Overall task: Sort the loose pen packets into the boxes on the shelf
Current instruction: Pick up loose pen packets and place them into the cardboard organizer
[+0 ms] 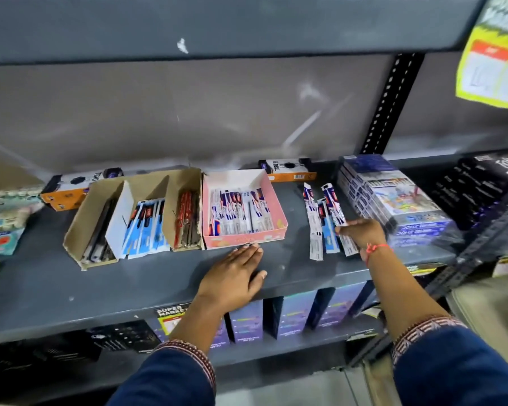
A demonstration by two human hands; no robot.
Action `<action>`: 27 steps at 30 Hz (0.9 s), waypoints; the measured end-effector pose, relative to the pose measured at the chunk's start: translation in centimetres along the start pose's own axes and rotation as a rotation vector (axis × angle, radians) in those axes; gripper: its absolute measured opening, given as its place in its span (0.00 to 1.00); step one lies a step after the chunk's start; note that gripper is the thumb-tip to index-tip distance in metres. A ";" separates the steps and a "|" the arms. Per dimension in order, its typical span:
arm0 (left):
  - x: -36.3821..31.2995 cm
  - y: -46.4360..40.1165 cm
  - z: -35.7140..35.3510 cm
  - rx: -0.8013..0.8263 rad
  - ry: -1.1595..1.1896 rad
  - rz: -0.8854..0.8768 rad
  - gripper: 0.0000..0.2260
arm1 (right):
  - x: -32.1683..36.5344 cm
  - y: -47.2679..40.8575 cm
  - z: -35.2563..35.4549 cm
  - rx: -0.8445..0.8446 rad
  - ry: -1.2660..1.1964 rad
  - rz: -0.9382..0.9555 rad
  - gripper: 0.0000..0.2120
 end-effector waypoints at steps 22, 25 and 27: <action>0.6 -0.1 -0.6 0.051 -0.004 0.004 0.25 | 2.0 0.7 -3.4 -0.086 0.640 0.136 0.11; 0.8 -0.2 -0.7 0.074 0.015 -0.002 0.26 | 1.0 0.3 -4.1 -0.056 0.676 0.067 0.18; 0.8 -0.2 -0.6 0.091 0.033 -0.002 0.25 | 1.0 0.1 -4.1 -0.060 0.611 0.014 0.20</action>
Point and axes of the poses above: each hand's wrist, its own y-axis away from the middle knuckle, its own z-axis out of the back of the hand, x = y × z, the point moved 5 cm from there along -y, towards the middle knuckle, and after that the axes turned 8 degrees about x, right-handed, at the moved point
